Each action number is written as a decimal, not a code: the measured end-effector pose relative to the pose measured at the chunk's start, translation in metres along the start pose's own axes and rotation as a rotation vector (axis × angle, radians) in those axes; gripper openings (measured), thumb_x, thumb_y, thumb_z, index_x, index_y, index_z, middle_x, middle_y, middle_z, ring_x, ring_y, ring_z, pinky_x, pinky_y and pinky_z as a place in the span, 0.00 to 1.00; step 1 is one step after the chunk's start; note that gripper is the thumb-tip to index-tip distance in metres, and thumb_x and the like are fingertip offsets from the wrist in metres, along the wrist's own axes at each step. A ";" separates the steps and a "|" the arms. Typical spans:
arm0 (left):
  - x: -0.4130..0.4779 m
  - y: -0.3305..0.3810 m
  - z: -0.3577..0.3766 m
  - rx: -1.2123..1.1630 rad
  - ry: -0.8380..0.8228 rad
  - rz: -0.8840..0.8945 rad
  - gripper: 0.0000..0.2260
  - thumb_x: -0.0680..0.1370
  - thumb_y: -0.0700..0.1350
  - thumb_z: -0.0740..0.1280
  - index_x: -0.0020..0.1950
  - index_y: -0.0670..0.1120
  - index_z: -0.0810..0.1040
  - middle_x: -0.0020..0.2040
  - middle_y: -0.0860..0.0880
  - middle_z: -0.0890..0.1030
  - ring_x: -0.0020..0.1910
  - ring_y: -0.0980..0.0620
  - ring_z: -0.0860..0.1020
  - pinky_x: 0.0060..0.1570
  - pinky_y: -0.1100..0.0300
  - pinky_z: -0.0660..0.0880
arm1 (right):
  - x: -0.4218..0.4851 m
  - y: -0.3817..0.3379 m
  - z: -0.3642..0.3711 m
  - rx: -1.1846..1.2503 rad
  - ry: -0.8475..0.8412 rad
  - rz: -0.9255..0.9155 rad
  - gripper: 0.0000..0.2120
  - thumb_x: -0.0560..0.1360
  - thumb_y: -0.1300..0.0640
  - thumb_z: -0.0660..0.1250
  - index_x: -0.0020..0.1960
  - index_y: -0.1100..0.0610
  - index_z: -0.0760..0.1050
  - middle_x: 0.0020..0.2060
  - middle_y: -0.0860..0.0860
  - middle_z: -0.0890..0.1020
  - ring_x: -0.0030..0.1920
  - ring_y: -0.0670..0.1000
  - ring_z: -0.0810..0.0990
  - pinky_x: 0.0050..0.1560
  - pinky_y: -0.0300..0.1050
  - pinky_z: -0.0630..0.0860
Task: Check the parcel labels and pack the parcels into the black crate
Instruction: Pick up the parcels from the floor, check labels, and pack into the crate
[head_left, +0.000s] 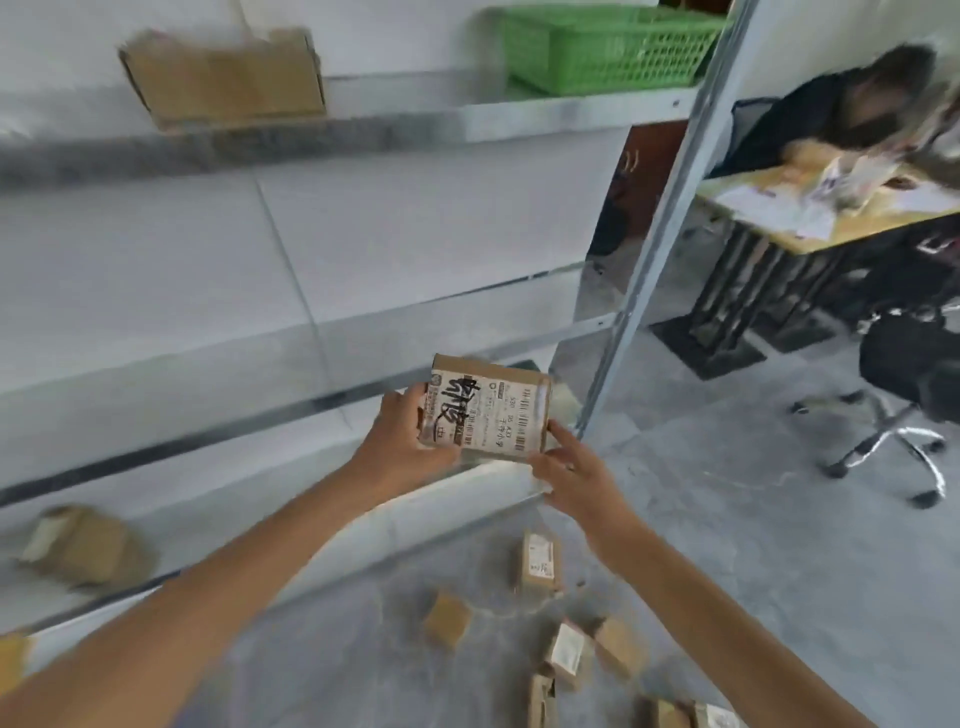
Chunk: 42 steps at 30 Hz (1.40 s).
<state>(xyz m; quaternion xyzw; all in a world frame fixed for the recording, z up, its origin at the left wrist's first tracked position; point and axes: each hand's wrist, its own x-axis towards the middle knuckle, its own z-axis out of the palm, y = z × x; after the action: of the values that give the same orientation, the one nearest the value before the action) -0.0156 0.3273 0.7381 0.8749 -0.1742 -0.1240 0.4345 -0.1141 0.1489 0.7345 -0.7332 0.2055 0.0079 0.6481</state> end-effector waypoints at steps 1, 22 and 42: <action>-0.011 0.020 -0.018 0.020 0.012 0.049 0.29 0.69 0.45 0.73 0.67 0.53 0.65 0.56 0.49 0.68 0.54 0.56 0.73 0.58 0.59 0.73 | -0.011 -0.023 -0.005 -0.005 -0.012 -0.050 0.19 0.79 0.58 0.62 0.68 0.47 0.67 0.44 0.45 0.77 0.50 0.49 0.76 0.52 0.48 0.75; -0.332 0.128 -0.018 -0.441 0.511 0.168 0.23 0.66 0.45 0.78 0.49 0.51 0.65 0.61 0.70 0.71 0.62 0.65 0.72 0.51 0.68 0.74 | -0.251 -0.064 -0.011 0.219 -0.175 -0.492 0.15 0.76 0.58 0.66 0.62 0.51 0.69 0.56 0.55 0.77 0.56 0.54 0.79 0.51 0.48 0.81; -0.671 0.048 -0.064 -0.464 0.790 -0.252 0.23 0.64 0.63 0.70 0.50 0.51 0.71 0.55 0.54 0.78 0.57 0.54 0.76 0.54 0.56 0.74 | -0.522 -0.007 0.165 0.199 -0.831 -0.379 0.39 0.66 0.41 0.68 0.73 0.33 0.53 0.62 0.45 0.77 0.52 0.43 0.82 0.45 0.44 0.81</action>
<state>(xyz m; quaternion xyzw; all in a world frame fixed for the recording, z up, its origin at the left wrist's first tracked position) -0.6114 0.6231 0.8586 0.7492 0.1438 0.1308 0.6332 -0.5473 0.4583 0.8602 -0.6269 -0.2092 0.1625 0.7327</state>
